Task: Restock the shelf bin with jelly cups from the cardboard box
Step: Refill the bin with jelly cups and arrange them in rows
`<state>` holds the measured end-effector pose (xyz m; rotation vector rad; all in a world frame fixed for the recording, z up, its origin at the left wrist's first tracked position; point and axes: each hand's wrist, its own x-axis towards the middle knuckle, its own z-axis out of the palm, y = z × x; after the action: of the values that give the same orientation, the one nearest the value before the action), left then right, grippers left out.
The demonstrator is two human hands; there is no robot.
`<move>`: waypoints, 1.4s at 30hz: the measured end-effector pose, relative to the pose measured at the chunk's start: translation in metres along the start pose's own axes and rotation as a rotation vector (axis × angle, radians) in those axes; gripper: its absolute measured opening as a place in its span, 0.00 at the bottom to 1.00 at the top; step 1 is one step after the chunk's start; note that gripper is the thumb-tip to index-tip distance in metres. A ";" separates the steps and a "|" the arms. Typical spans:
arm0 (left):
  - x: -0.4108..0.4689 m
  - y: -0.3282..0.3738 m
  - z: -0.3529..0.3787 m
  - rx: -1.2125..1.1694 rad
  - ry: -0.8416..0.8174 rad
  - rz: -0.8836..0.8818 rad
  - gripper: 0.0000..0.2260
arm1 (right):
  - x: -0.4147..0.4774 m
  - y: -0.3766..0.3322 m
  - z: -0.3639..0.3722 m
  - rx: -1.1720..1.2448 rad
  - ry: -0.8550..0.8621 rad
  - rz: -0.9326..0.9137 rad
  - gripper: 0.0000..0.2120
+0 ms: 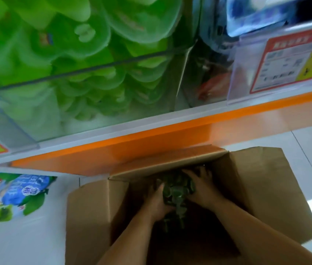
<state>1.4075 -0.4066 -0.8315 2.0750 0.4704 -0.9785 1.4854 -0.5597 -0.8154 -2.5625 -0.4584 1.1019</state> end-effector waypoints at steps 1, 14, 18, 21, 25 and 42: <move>0.002 0.002 0.001 0.007 -0.013 0.018 0.41 | 0.003 -0.001 -0.001 -0.030 -0.035 -0.020 0.37; 0.003 0.002 0.025 0.263 -0.095 -0.044 0.33 | 0.003 0.003 0.015 -0.297 -0.154 -0.155 0.41; 0.004 -0.006 0.011 0.177 -0.100 -0.023 0.37 | 0.009 -0.001 0.014 -0.295 -0.171 -0.164 0.38; 0.001 -0.012 -0.001 0.080 -0.021 -0.006 0.34 | 0.013 -0.001 0.014 -0.276 -0.101 -0.155 0.31; -0.004 -0.013 -0.016 0.020 0.031 -0.018 0.33 | 0.016 -0.003 0.019 -0.182 -0.136 -0.120 0.28; -0.119 0.045 -0.043 0.037 0.219 0.286 0.32 | -0.098 -0.042 -0.066 0.111 0.101 -0.254 0.18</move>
<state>1.3799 -0.4013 -0.7001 2.2190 0.2565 -0.6005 1.4634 -0.5717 -0.6928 -2.3714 -0.6569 0.8796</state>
